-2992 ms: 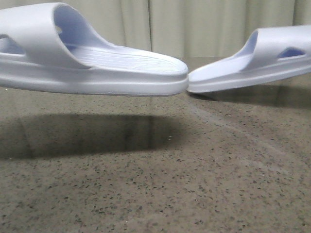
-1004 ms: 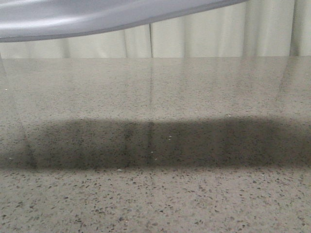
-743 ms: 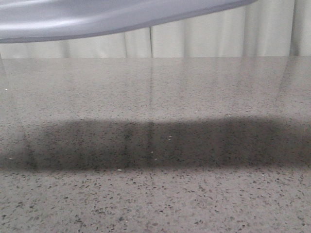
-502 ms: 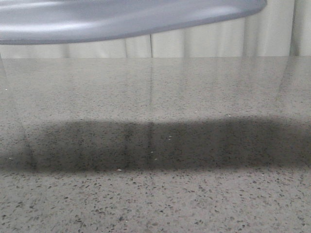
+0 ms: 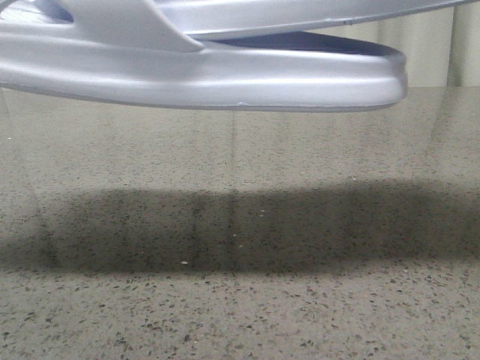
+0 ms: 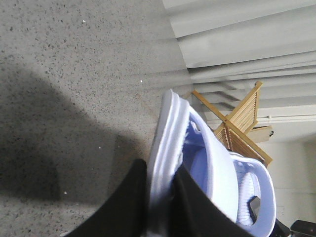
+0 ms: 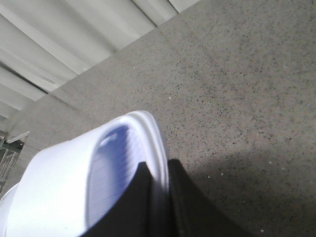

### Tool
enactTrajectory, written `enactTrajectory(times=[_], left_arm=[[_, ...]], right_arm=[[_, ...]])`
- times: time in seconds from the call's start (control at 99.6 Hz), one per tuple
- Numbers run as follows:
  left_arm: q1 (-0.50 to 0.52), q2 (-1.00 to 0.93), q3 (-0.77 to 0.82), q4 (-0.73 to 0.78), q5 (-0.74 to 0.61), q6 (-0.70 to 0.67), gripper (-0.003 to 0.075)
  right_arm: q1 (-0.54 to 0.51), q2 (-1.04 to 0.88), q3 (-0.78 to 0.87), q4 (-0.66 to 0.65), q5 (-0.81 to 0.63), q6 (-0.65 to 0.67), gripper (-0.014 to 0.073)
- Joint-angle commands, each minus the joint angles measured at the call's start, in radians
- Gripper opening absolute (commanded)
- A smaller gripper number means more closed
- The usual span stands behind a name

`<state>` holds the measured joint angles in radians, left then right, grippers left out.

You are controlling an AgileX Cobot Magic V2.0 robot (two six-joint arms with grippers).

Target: Insert blue slippers together front up

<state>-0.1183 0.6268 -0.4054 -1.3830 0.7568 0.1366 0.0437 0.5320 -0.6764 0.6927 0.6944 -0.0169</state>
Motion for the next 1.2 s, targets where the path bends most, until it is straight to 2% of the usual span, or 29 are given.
enactTrajectory(times=[0.0, 0.281, 0.422, 0.602, 1.195], left_arm=[[-0.007, -0.002, -0.033, -0.117, 0.029, 0.0, 0.0016], [-0.007, -0.002, -0.033, -0.282, 0.095, 0.069, 0.0016], [-0.007, -0.002, -0.033, -0.3, 0.122, 0.07, 0.0016], [-0.007, -0.002, -0.033, -0.321, 0.139, 0.076, 0.0016], [-0.007, -0.002, -0.033, -0.349, 0.205, 0.079, 0.0016]], right_arm=[[0.001, 0.004, -0.035, 0.051, -0.066, -0.015, -0.0107], [0.001, 0.004, -0.035, 0.065, -0.099, -0.015, -0.0107], [0.001, 0.004, -0.035, 0.094, -0.097, -0.023, -0.0107], [0.001, 0.004, -0.035, 0.208, -0.095, -0.126, -0.0107], [0.001, 0.019, -0.035, 0.304, -0.036, -0.241, -0.0107]])
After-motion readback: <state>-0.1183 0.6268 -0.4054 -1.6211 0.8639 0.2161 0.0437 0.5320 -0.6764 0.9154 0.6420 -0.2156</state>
